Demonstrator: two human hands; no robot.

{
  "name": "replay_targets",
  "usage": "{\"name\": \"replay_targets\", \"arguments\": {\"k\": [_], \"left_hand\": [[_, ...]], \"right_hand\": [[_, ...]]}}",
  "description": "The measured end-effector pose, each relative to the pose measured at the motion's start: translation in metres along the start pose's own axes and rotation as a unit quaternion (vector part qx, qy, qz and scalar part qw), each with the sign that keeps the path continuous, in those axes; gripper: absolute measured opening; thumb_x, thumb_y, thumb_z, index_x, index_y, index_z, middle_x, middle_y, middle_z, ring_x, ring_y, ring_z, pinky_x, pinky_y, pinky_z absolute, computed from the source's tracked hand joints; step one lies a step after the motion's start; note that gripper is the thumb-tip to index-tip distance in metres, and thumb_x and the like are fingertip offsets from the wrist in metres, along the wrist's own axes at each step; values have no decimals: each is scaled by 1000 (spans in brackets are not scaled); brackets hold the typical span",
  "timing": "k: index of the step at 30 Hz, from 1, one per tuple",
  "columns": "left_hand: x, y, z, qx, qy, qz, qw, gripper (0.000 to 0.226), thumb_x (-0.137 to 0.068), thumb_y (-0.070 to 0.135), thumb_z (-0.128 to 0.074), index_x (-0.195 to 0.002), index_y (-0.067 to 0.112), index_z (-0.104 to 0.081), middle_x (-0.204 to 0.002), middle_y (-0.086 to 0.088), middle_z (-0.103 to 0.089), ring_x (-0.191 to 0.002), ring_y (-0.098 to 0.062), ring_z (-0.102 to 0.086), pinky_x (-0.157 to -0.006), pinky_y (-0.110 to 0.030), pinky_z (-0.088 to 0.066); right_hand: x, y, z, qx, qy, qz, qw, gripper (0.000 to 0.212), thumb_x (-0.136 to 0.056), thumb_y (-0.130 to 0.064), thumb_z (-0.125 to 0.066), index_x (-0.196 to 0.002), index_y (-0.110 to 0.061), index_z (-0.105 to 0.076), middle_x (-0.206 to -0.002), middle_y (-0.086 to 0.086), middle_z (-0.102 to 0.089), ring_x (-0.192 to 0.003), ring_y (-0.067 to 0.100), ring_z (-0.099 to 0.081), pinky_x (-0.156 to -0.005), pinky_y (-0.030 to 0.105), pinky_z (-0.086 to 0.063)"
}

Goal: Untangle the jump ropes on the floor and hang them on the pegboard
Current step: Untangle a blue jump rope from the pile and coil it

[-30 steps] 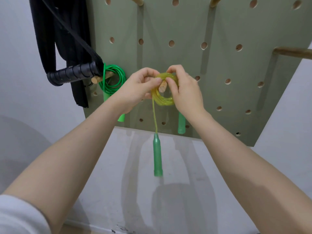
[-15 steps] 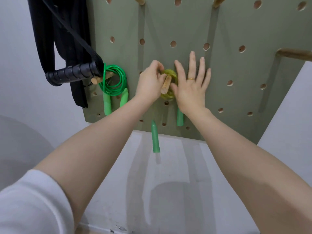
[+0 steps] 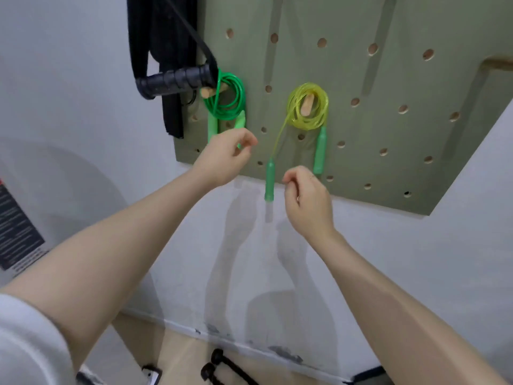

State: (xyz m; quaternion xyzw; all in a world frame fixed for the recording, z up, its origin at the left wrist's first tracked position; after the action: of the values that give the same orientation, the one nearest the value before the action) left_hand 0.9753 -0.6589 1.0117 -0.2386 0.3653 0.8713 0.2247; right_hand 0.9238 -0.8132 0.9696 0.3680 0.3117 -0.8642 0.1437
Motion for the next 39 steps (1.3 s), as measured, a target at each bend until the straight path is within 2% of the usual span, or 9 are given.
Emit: {"name": "replay_targets", "arguments": {"k": [3, 6, 10, 14, 18, 24, 27, 31, 39], "left_hand": [[78, -50, 3, -21, -105, 102, 989, 20, -93, 11, -48, -107, 12, -61, -98, 1, -59, -73, -20, -60, -59, -15, -41], [181, -104, 25, -73, -170, 213, 959, 26, -94, 14, -45, -117, 13, -58, -111, -2, -59, -84, -20, -58, -71, -23, -38], [361, -156, 72, -93, -227, 375, 894, 26, -93, 15, -47, -117, 8, -57, -117, -7, -61, -102, -25, -59, -78, -22, -38], [545, -163, 123, -91, -278, 510, 809, 25, -91, 14, -46, -109, 5, -61, -107, -10, -65, -84, -22, -59, -78, -27, -45], [710, -154, 169, 16, -106, 667, 737, 12, -90, 9, -46, -96, 10, -57, -88, -9, -61, -68, -22, -57, -60, -23, -43], [898, -101, 193, 98, 199, 794, 565, 10, -93, 6, -46, -91, 6, -56, -86, -16, -60, -57, -18, -51, -46, -15, -41], [969, -86, 176, 123, 276, 817, 490, 13, -92, 7, -44, -96, 6, -56, -86, -12, -61, -60, -19, -53, -45, -16, -42], [1061, -98, 129, 142, 315, 840, 419, 15, -94, 12, -41, -99, 8, -55, -82, -6, -62, -61, -16, -56, -50, -19, -41], [1244, -220, -23, 148, 400, 839, 338, 12, -92, 10, -43, -92, 7, -55, -90, -11, -59, -68, -22, -56, -57, -25, -40]], "right_hand": [[50, -31, -72, 32, -279, 0, 960, 24, -89, -9, -40, -100, -14, -60, -94, 3, -66, -89, 28, -58, -74, 38, -47], [116, -89, -133, 29, -491, 57, 869, 27, -92, -12, -37, -108, -14, -60, -101, 4, -65, -94, 24, -58, -81, 36, -48], [225, -180, -201, 30, -648, 143, 747, 24, -96, -17, -38, -101, -8, -59, -102, 10, -63, -95, 28, -56, -80, 34, -43], [341, -284, -246, 18, -731, 200, 652, 31, -99, -32, -37, -111, -8, -54, -112, 14, -60, -96, 27, -52, -82, 36, -42], [453, -376, -265, 0, -790, 262, 554, 40, -98, -36, -37, -129, -11, -41, -115, 11, -56, -97, 27, -52, -75, 35, -42], [596, -450, -275, 62, -831, 388, 395, 38, -95, -29, -44, -127, -9, -47, -129, 14, -52, -115, 28, -50, -88, 30, -39], [663, -463, -305, 83, -835, 406, 362, 32, -93, -29, -44, -119, -13, -52, -123, 10, -55, -109, 27, -54, -93, 36, -43], [762, -462, -352, 63, -836, 425, 342, 28, -94, -21, -39, -111, -6, -55, -115, 13, -60, -101, 28, -56, -78, 29, -40], [968, -384, -510, 69, -731, 537, 415, 21, -96, -16, -34, -101, -10, -54, -102, 10, -57, -87, 27, -52, -69, 30, -36]]}}
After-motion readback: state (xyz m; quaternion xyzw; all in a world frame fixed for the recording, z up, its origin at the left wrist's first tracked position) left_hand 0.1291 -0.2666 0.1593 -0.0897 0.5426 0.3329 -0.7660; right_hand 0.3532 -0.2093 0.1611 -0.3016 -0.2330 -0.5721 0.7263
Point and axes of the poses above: each hand's wrist, its own x-axis away from the middle knuckle, its own z-axis out of the back of the hand, y = z × x, the point moved 7 cm from there along -x, towards the middle knuckle
